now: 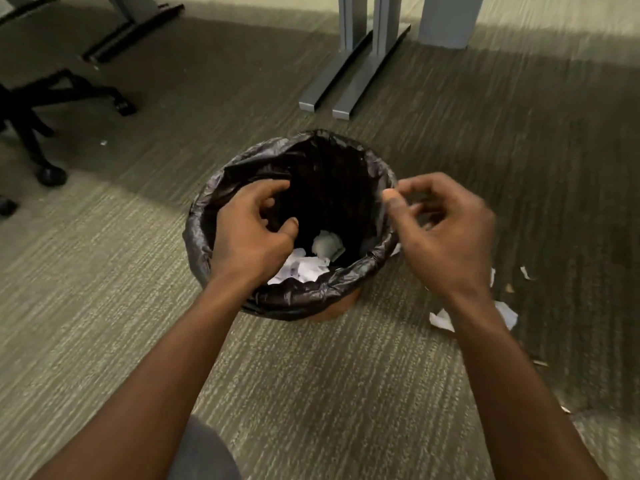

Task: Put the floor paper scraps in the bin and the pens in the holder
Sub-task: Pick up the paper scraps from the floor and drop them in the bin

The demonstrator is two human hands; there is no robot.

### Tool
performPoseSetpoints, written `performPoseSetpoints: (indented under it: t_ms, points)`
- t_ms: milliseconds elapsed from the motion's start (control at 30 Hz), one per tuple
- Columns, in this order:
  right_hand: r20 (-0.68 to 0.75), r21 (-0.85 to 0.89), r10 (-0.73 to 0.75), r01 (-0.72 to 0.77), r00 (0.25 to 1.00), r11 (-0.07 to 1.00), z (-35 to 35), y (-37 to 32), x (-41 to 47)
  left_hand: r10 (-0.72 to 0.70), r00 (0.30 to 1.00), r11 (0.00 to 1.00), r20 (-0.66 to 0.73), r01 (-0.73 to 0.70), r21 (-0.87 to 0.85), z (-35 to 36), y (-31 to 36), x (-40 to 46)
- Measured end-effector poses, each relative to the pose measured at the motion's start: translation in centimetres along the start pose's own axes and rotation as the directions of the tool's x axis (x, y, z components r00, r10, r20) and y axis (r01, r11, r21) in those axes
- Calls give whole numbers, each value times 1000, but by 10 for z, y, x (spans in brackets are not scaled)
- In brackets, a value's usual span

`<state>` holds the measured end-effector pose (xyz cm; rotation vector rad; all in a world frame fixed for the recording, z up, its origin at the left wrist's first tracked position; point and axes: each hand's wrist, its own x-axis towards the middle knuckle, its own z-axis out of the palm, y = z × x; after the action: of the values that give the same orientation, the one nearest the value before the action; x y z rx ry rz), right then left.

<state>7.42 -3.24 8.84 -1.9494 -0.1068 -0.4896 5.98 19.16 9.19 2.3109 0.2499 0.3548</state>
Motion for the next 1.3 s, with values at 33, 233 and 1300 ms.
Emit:
performPoseSetpoints:
  t_ms: [33,233,1300]
  points:
    - [-40,30,54,-53,998,998,-8,10,0,43,999,999,-21,-43,-20,1,7,-4]
    - [-207,-19,421,-434,883,901,-62,111,-22,367,929,924,48,-359,-131,38,72,-52]
    - [-137,-176,706,-719,695,673,-84,235,-106,120,696,912,708,-359,199,313,-21,-115]
